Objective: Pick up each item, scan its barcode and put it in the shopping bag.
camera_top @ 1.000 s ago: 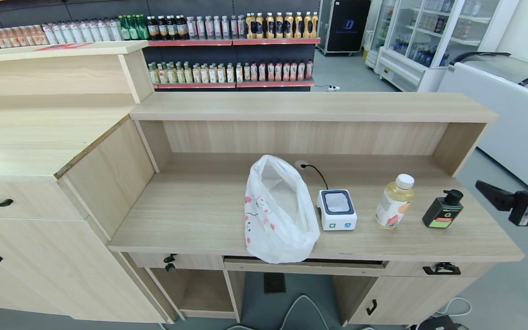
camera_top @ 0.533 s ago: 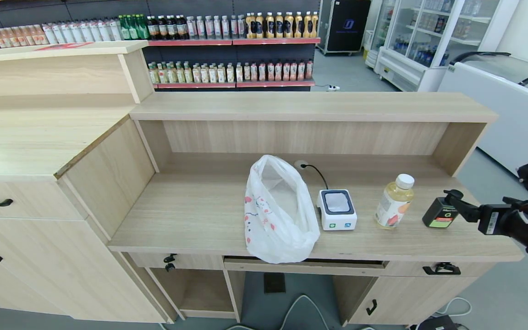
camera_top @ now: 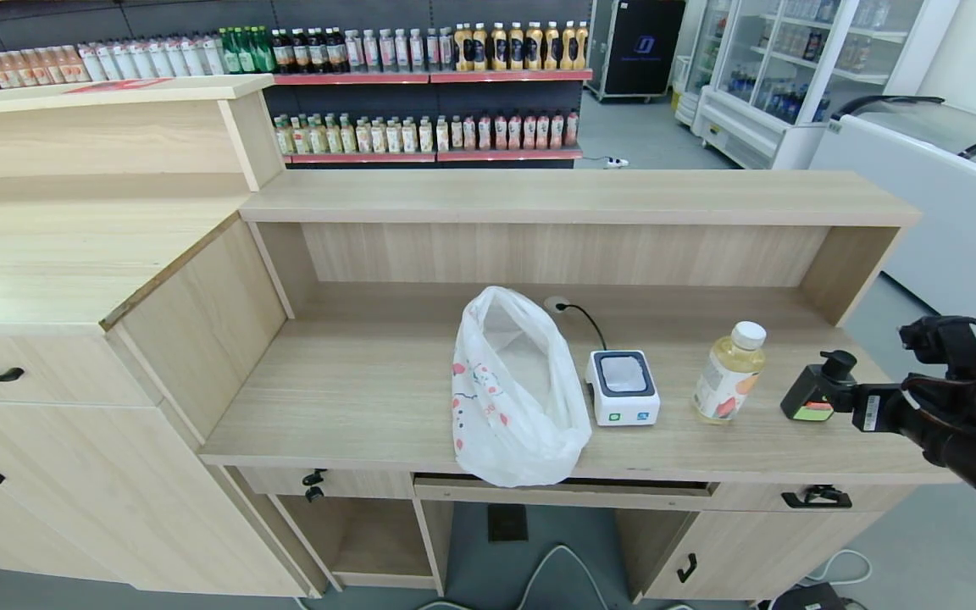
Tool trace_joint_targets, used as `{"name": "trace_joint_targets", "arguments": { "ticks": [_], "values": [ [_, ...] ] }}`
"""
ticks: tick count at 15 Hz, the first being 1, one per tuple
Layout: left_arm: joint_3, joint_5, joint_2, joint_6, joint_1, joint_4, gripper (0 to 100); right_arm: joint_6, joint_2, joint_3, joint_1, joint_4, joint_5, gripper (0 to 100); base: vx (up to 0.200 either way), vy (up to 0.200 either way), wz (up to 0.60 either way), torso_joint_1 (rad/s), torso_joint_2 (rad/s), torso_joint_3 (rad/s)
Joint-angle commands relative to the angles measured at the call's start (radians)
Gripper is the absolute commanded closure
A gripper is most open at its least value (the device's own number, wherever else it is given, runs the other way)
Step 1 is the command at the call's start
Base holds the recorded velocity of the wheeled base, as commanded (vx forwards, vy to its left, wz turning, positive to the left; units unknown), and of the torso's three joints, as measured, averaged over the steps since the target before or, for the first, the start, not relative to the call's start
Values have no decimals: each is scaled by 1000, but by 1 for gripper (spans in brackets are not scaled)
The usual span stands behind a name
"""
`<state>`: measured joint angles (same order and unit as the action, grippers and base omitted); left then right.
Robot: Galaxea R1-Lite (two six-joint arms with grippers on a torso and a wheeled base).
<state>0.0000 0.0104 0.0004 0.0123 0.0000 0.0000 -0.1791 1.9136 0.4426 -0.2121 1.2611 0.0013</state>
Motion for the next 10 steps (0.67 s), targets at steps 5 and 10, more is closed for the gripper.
{"name": "trace_joint_targets", "arguments": {
  "ticks": [5, 10],
  "values": [
    [0, 0, 0, 0, 0, 0, 100, 4, 139, 120, 25, 3, 42, 0, 0, 0, 0, 0, 0, 0],
    [0, 0, 0, 0, 0, 0, 100, -13, 214, 211, 62, -25, 43, 0, 0, 0, 0, 0, 0, 0]
  ]
}}
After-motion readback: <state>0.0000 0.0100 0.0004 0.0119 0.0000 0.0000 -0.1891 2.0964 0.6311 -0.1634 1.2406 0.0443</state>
